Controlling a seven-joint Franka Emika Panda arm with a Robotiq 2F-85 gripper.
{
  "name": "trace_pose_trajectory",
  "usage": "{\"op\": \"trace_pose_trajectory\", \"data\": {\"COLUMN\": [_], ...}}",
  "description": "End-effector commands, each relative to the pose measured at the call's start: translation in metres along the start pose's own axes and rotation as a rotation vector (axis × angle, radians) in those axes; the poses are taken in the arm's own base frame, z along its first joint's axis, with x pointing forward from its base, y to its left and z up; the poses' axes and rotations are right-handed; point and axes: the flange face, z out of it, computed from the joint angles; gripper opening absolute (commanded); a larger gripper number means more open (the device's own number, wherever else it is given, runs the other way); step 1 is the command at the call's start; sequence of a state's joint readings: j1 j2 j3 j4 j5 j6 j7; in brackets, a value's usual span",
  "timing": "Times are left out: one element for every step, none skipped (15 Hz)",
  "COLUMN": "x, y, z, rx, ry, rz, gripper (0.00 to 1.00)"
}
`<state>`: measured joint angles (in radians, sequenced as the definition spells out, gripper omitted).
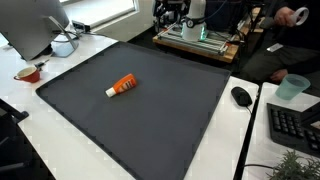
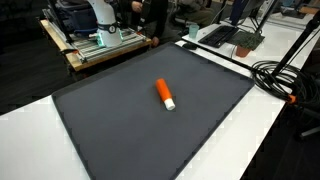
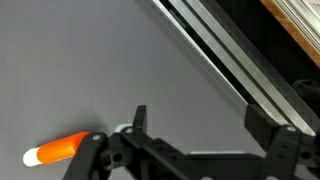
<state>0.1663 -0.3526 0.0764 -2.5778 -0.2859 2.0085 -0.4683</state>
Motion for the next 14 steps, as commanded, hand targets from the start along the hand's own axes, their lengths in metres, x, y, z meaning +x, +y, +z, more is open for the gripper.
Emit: {"op": "trace_pose_trajectory", "data": {"x": [0.009, 0.015, 0.021, 0.028, 0.036, 0.043, 0.051, 0.059, 0.066, 0.073, 0.079, 0.083, 0.087, 0.089], "y": [-0.017, -0.027, -0.035, -0.044, -0.051, -0.058, -0.063, -0.068, -0.072, -0.076, -0.078, -0.077, -0.076, -0.074], "z": [0.013, 0.02, 0.026, 0.033, 0.04, 0.047, 0.053, 0.058, 0.062, 0.066, 0.069, 0.07, 0.07, 0.064], "rx": [-0.03, -0.01, -0.011, -0.006, -0.009, -0.018, -0.036, -0.056, -0.084, -0.115, -0.15, -0.186, -0.229, -0.288], "ry": [-0.055, -0.062, -0.089, -0.114, -0.144, -0.179, -0.217, -0.25, -0.28, -0.306, -0.333, -0.361, -0.386, -0.402], "rz": [-0.177, -0.232, -0.274, -0.316, -0.354, -0.386, -0.413, -0.447, -0.485, -0.525, -0.559, -0.594, -0.624, -0.639], "gripper": [1.0, 1.0, 1.0, 1.0, 1.0, 1.0, 1.0, 1.0, 1.0, 1.0, 1.0, 1.0, 1.0, 1.0]}}
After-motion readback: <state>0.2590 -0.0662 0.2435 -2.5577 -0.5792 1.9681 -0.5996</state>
